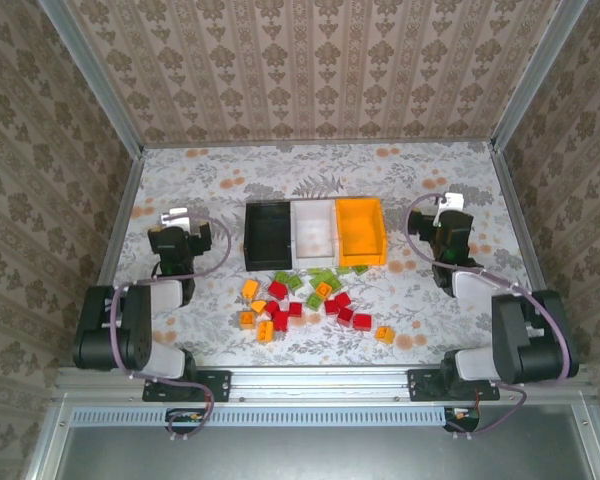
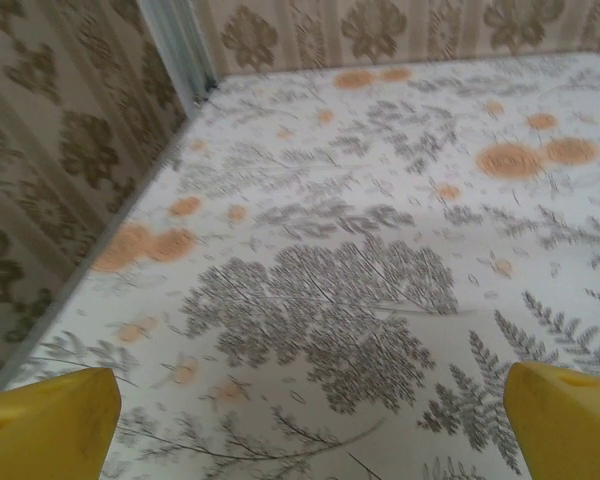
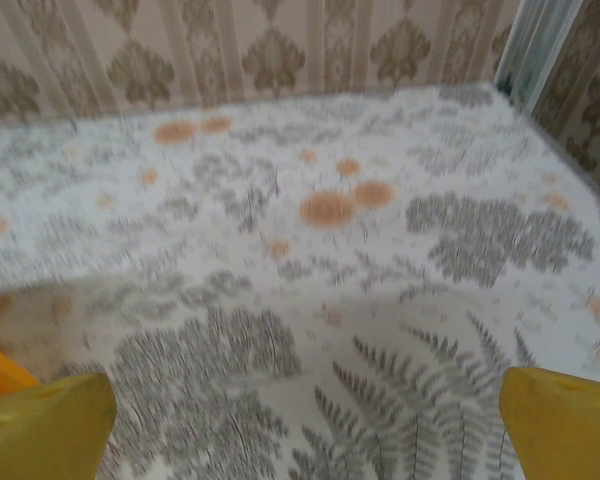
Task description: Sort the legos into containers by color
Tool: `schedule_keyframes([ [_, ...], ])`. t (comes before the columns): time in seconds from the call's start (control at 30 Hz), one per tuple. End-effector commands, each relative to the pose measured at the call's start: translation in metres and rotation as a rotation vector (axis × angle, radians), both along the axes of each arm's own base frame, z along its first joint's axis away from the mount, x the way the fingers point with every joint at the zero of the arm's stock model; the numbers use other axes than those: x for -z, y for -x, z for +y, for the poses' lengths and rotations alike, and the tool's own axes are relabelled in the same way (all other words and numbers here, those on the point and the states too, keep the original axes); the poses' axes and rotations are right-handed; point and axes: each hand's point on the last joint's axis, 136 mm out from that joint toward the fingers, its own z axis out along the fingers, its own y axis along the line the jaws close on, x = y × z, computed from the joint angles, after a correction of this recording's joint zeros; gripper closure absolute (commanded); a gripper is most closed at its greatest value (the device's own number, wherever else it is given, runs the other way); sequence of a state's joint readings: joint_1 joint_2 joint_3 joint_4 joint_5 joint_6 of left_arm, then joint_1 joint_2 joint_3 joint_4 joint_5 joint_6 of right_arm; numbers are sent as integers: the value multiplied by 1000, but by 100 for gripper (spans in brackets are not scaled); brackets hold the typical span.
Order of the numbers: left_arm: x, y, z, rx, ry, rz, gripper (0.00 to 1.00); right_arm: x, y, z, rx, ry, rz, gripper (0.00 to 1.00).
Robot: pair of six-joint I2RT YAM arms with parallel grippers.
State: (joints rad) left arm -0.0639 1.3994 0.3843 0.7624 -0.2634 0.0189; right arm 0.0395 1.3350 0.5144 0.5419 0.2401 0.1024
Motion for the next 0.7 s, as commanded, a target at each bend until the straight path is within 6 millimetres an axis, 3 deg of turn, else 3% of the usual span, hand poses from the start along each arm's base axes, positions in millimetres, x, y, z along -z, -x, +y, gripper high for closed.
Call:
schedule_keyframes([
  [0.0,-28,1,15,-100,1,-23,0,-10,10,-4,68,-9,48,0],
  [0.17,-62,5,43,-334,166,-135,0,-30,19,-18,247,-26,25,0],
  [0.27,-69,13,54,-455,332,-125,0,-26,28,-27,378,-208,51,0],
  [0.37,-54,38,63,-611,565,-92,0,-12,54,-45,587,-385,107,0],
  [0.5,-48,39,60,-553,709,-106,0,-3,47,-37,504,-454,82,0],
  [0.67,-64,41,41,-428,803,-189,0,1,52,-13,388,-456,194,0],
])
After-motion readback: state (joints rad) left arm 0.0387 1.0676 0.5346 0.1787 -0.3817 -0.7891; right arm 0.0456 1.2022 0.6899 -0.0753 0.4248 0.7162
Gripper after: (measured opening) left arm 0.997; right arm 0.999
